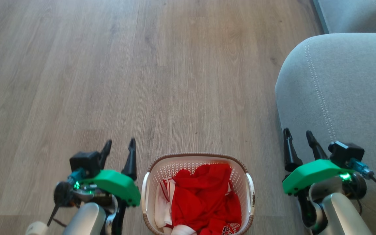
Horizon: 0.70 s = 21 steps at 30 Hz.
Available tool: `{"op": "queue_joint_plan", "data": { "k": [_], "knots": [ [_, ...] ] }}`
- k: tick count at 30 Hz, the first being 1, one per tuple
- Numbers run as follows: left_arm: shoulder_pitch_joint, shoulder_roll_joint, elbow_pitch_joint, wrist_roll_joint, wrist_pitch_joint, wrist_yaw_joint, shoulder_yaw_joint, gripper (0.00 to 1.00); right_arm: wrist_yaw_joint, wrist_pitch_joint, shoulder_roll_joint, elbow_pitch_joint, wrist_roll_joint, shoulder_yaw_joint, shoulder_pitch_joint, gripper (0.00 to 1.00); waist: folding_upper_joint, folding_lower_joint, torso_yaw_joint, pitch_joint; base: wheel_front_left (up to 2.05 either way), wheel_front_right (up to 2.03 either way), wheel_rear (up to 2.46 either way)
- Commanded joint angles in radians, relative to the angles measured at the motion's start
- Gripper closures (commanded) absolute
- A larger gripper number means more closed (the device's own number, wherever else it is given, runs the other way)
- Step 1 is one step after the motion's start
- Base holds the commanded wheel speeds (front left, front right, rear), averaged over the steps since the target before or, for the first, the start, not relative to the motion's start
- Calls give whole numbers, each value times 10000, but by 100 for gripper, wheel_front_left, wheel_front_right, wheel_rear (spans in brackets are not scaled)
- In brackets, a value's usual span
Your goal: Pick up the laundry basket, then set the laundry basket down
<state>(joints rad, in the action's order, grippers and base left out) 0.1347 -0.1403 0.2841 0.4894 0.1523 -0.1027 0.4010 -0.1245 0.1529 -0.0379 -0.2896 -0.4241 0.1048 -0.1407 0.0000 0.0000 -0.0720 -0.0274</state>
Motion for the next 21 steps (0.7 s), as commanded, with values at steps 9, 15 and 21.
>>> {"op": "queue_joint_plan", "data": {
  "k": [9,15,21],
  "knots": [
    [556,161,-2311,-1654,390,-1058,-824,0,-50,387,-99,1644,982,143,-661,0,0,0,-95,-168,0,0,0],
    [559,58,-3550,-2809,565,-1892,-640,0,-53,562,-105,2527,1423,56,-587,0,0,0,-149,-258,0,0,0],
    [474,-24,-3583,-3211,742,-2133,-267,0,-56,737,-111,2576,1929,103,-503,0,0,0,-192,-269,0,0,0]
  ]
}}
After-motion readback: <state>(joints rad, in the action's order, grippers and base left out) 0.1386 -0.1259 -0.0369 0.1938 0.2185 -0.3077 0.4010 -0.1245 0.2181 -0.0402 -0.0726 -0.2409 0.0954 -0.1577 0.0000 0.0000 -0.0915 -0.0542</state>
